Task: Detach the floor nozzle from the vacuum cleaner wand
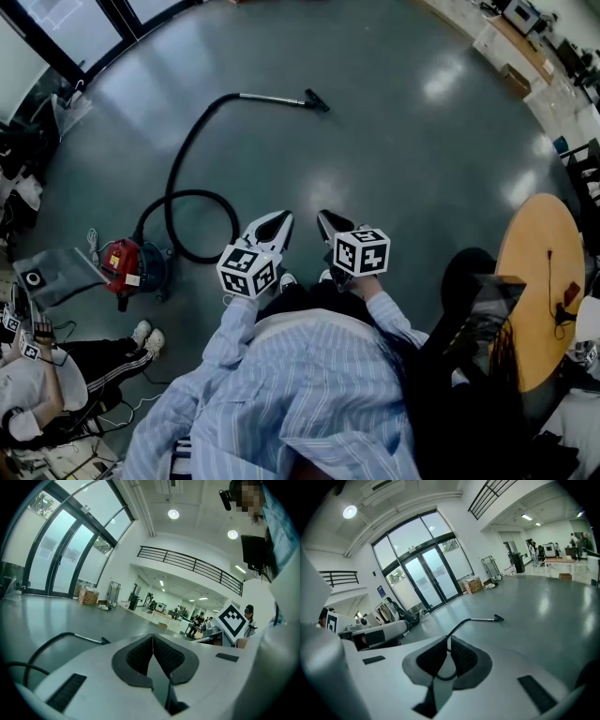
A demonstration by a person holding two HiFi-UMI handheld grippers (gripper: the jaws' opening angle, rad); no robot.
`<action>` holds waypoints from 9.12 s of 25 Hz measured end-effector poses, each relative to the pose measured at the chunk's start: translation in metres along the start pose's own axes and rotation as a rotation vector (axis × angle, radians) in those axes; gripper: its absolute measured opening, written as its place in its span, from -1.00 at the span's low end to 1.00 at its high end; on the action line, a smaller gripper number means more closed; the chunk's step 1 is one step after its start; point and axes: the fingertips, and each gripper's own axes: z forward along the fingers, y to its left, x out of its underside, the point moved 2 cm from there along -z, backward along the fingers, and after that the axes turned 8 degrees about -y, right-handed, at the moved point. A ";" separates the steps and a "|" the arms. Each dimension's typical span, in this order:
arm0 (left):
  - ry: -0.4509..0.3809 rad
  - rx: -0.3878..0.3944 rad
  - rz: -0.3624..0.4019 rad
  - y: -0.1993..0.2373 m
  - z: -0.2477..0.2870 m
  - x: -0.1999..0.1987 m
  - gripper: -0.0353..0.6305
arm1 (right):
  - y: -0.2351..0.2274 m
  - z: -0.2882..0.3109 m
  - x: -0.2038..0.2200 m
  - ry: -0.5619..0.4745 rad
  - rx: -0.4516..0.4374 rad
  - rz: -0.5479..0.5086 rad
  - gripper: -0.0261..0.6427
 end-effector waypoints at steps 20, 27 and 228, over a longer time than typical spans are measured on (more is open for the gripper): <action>0.018 -0.003 -0.031 0.058 -0.032 0.013 -0.88 | 0.022 0.039 0.027 0.036 0.058 0.037 -0.83; 0.043 -0.002 -0.062 0.079 -0.005 0.015 -0.88 | 0.002 0.067 0.022 0.076 0.071 0.068 -0.83; 1.269 0.250 0.302 0.849 0.922 0.364 -0.32 | -0.833 0.910 -0.051 0.660 0.420 0.188 -0.22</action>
